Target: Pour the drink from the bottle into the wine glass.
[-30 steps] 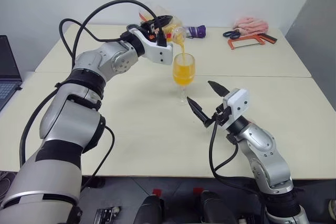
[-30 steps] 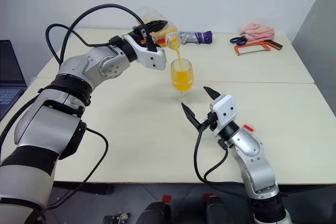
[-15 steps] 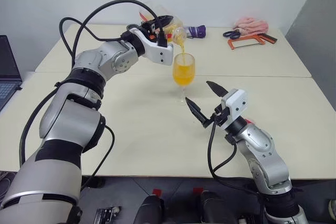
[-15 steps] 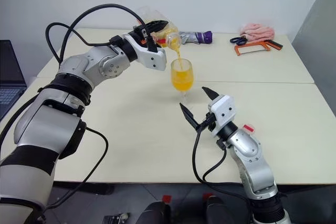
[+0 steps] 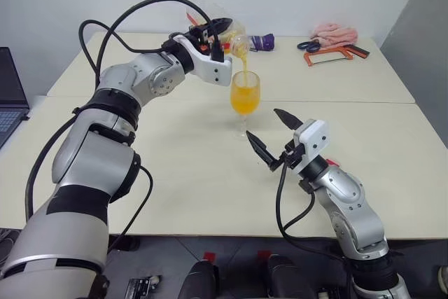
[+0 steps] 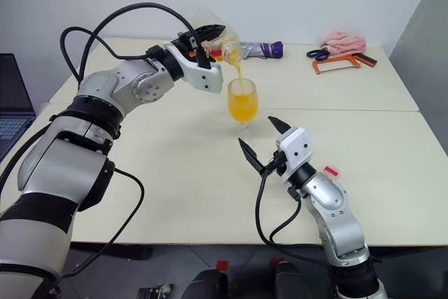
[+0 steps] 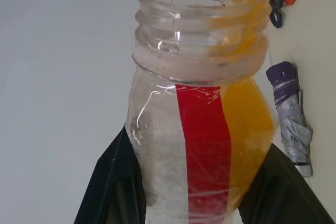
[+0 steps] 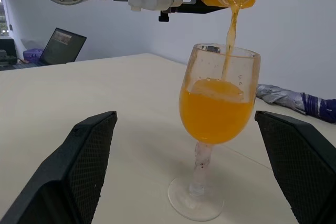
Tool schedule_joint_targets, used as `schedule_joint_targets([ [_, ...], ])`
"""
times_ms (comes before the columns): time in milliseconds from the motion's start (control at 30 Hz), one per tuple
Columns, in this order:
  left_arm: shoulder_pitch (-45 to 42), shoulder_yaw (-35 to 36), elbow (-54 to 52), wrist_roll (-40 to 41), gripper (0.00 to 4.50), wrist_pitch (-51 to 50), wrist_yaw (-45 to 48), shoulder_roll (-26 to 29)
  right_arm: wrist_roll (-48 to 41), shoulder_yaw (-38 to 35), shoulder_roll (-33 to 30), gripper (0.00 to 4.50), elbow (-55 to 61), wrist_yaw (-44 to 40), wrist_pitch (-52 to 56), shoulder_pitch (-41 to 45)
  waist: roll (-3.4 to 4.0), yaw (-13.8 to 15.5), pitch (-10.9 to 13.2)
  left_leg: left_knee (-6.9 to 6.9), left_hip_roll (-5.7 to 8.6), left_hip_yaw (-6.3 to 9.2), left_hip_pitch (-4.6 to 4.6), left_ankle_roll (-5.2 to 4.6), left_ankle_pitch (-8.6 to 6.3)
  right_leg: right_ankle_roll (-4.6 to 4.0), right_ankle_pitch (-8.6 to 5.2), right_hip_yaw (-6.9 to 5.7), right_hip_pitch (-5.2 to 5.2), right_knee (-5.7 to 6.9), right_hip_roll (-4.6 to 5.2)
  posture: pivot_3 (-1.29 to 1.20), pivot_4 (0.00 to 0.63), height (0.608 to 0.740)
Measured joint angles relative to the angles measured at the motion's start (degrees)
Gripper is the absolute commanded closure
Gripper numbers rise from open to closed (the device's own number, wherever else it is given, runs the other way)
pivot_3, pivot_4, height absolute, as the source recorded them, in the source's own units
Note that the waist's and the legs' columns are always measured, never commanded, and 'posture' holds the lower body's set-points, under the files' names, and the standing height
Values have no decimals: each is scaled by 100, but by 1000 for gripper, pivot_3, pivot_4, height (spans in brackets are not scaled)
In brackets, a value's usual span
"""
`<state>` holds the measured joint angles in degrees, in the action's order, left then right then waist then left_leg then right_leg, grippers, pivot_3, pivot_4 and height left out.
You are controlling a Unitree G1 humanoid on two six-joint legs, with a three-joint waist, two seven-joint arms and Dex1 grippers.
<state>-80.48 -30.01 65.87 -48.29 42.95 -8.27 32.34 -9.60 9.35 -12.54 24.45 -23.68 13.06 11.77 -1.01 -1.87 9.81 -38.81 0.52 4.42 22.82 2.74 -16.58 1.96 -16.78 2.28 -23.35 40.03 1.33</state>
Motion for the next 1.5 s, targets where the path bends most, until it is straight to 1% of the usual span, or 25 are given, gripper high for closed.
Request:
schedule_joint_targets([
  [567,-5,-1,1,-17,2808,2,-46,1,2,75,6,0,-12,1,0,0,0,0,0,-1,0,0,0,0,0,0,0,0,0,0,0,0,150,740],
  [733,-4,72,32,230,2808,-3,174,-22,2,75,6,0,-13,3,0,0,0,0,0,-1,0,0,0,1,1,0,0,0,0,1,0,0,150,740],
  [900,51,315,30,731,2808,-2,606,-129,2,75,6,0,-13,4,0,0,0,-3,0,-2,-1,0,-1,2,1,0,0,0,0,1,0,0,150,740],
  [1067,333,650,21,1380,2808,-22,1299,-309,1,75,5,0,-18,0,-1,2,0,-7,-1,-3,-1,1,-1,2,1,0,0,1,0,3,0,0,150,740],
  [1233,734,1254,-104,2349,2809,-331,2213,-554,-7,76,-14,0,-84,-45,-1,88,0,-17,-1,-5,-2,3,-1,3,2,0,0,-1,0,5,0,0,150,740],
  [1300,863,1516,-239,2753,2809,-594,2526,-617,-36,80,-43,0,-89,-140,8,155,0,-26,-1,-6,-3,9,-1,3,2,0,0,1,0,6,0,0,150,740],
  [1367,1118,2014,-529,3374,2810,-1121,2863,-667,-132,116,-167,0,-95,-373,133,372,1,-58,-2,-9,-2,13,-4,3,2,0,0,5,0,11,1,0,150,740],
  [1500,1765,2732,-1169,4243,2811,-2259,3226,-618,-433,165,-499,0,-78,-836,571,688,0,-145,-3,-10,-6,22,-8,2,1,-1,0,0,0,23,-1,0,150,740],
])
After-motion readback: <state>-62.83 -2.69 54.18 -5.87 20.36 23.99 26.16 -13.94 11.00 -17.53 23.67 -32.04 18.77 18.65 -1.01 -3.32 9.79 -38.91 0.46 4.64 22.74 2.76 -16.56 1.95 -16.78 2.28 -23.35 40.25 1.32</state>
